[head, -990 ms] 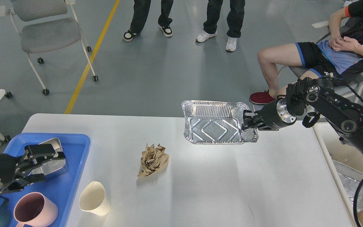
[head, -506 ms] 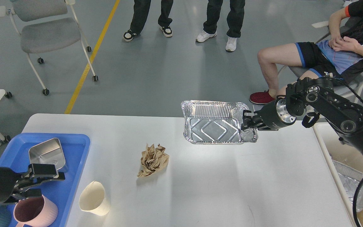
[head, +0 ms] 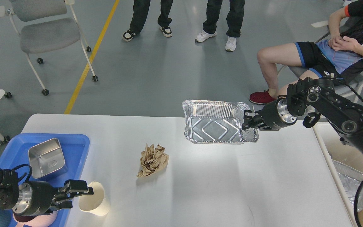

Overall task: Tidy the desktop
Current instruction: 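Reach the left gripper down to the white paper cup and grasp it, then lift the paper cup with the left gripper and carry it over the foil tray, then drop the paper cup into the foil tray and withdraw the left gripper, then reach the left gripper to the crumpled brown paper bag and grasp it, then lift the paper bag with the left gripper and carry it over the foil tray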

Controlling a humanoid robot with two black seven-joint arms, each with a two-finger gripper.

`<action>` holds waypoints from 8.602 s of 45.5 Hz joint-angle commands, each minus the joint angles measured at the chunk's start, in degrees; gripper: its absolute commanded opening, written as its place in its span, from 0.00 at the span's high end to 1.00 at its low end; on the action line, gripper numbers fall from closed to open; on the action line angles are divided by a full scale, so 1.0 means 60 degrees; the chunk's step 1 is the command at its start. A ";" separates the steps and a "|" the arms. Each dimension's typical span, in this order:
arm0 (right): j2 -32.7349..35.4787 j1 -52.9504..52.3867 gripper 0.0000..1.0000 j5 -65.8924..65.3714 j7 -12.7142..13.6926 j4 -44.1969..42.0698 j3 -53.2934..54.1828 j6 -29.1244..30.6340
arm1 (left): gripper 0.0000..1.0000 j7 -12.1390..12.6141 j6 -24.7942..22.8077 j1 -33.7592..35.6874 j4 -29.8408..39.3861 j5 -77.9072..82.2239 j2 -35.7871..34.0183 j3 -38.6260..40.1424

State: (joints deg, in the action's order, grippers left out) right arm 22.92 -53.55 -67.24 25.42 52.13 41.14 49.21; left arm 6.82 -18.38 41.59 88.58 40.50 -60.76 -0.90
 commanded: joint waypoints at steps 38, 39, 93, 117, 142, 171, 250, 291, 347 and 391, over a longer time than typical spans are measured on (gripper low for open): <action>-0.0040 0.0047 1.00 -0.0029 -0.0003 -0.0016 -0.0002 -0.0058 | 0.98 0.0021 0.0367 -0.0618 -0.0379 0.0941 0.1030 0.0017; -0.0055 0.0047 1.00 -0.0029 0.0012 -0.0016 -0.0002 -0.0058 | 0.98 0.0021 0.0367 -0.0618 -0.0379 0.0927 0.1030 0.0017; -0.0084 0.0077 1.00 -0.0044 0.0012 -0.0016 -0.0002 -0.0131 | 0.99 0.0006 -0.4935 0.4612 0.0954 -0.0114 -0.3848 0.2332; -0.0084 0.0062 1.00 -0.0044 0.0012 0.0013 -0.0002 -0.0146 | 0.98 0.0504 -0.3149 0.5564 -0.0582 -0.0099 0.0998 0.2259; -0.0026 0.0062 1.00 -0.0029 -0.0003 0.0174 0.0013 -0.0190 | 0.95 0.0549 -0.2313 0.4876 -0.5328 0.0209 0.7811 0.2156; -0.0011 0.0062 1.00 -0.0029 -0.0003 0.0291 0.0057 -0.0190 | 0.19 0.0549 -0.2152 0.4173 -0.7146 0.0033 0.9644 0.2258; -0.0260 0.0135 1.00 -0.0059 0.0012 0.0247 0.0057 -0.0248 | 0.03 0.0373 -0.3632 0.3968 -0.1565 -0.3702 -0.2353 0.2683; -0.0114 0.0238 1.00 -0.0044 -0.0003 0.0291 0.0072 -0.0248 | 0.03 0.0461 -0.0863 0.1917 -0.2545 -0.0041 0.2859 0.1673; 0.0047 0.0384 1.00 -0.0044 -0.0003 0.0438 0.0218 -0.0263 | 0.32 -0.0111 0.0148 0.1008 -0.8201 0.1410 0.8750 0.1541; 0.0165 0.0399 1.00 -0.0044 -0.0003 0.0511 0.0218 -0.0263 | 1.00 -0.0521 -0.0365 0.2180 -0.5070 0.1469 0.5999 0.1526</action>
State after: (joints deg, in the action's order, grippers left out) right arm 23.57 -51.15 -67.51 25.38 55.20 42.45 47.63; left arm 2.52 -19.60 51.91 47.93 49.46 -16.50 8.26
